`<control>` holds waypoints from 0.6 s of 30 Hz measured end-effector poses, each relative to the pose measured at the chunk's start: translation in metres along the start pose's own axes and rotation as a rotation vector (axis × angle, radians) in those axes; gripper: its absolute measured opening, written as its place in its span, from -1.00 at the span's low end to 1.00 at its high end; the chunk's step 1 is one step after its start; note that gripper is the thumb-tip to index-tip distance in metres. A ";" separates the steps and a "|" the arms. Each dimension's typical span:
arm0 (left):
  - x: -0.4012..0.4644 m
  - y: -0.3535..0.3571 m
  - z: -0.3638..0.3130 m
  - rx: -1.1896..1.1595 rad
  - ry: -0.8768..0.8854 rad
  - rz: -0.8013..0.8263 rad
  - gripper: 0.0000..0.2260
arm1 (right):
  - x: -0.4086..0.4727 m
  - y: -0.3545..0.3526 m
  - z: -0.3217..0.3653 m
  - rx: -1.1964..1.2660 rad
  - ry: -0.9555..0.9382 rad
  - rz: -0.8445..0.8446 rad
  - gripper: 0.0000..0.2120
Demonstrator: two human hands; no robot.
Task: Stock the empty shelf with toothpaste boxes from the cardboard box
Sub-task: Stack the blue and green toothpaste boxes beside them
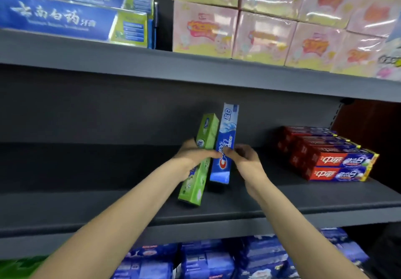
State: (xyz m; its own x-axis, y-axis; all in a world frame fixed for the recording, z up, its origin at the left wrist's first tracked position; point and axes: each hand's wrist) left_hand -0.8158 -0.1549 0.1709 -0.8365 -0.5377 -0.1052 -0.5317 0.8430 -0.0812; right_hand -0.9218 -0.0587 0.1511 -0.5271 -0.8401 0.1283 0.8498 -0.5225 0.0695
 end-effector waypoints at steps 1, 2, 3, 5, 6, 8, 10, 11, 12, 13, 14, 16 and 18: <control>0.005 0.000 -0.003 0.082 0.029 -0.011 -0.55 | 0.003 -0.005 -0.001 -0.113 -0.029 -0.009 -0.70; 0.011 -0.001 -0.006 0.221 0.044 -0.016 -0.35 | 0.007 -0.012 -0.001 -0.293 -0.060 -0.027 -0.55; 0.015 -0.003 -0.009 0.390 0.041 -0.017 -0.19 | 0.012 -0.022 0.001 -0.548 -0.067 -0.055 -0.34; 0.019 -0.004 -0.017 0.708 0.038 -0.012 -0.16 | 0.021 -0.044 0.013 -0.973 -0.048 -0.116 0.05; 0.021 -0.005 -0.020 0.815 0.048 -0.003 -0.21 | 0.024 -0.055 0.020 -1.137 -0.073 -0.123 0.14; 0.026 -0.003 -0.027 0.962 0.052 0.023 -0.28 | 0.035 -0.072 0.032 -1.398 -0.100 0.014 0.05; 0.032 0.001 -0.032 1.041 0.054 0.016 -0.35 | 0.048 -0.085 0.035 -1.415 -0.050 0.286 -0.23; 0.036 0.003 -0.033 1.086 0.053 -0.014 -0.39 | 0.054 -0.088 0.034 -1.314 -0.028 0.376 -0.37; 0.039 0.005 -0.034 1.139 0.054 -0.069 -0.42 | 0.059 -0.090 0.032 -1.217 -0.034 0.404 -0.48; 0.041 0.006 -0.034 1.193 0.054 -0.139 -0.43 | 0.065 -0.092 0.029 -1.153 -0.054 0.393 -0.54; 0.042 0.007 -0.032 1.230 0.056 -0.208 -0.43 | 0.070 -0.094 0.025 -1.127 -0.079 0.363 -0.58; 0.045 0.004 -0.026 1.262 0.048 -0.294 -0.44 | 0.087 -0.100 0.016 -1.113 -0.114 0.286 -0.61; 0.045 0.001 -0.022 1.290 0.011 -0.298 -0.47 | 0.107 -0.109 0.005 -1.116 -0.081 0.227 -0.62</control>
State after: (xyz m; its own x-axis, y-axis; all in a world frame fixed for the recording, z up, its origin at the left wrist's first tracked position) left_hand -0.8574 -0.1777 0.1875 -0.7144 -0.6942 0.0884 -0.1926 0.0736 -0.9785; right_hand -1.0713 -0.0908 0.1624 -0.3256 -0.9410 0.0919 0.4224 -0.2318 -0.8763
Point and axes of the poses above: each hand's wrist, its own x-axis towards the middle knuckle, its own y-axis out of the palm, z = x × y, and after that the axes turned 14 degrees about z, right-handed
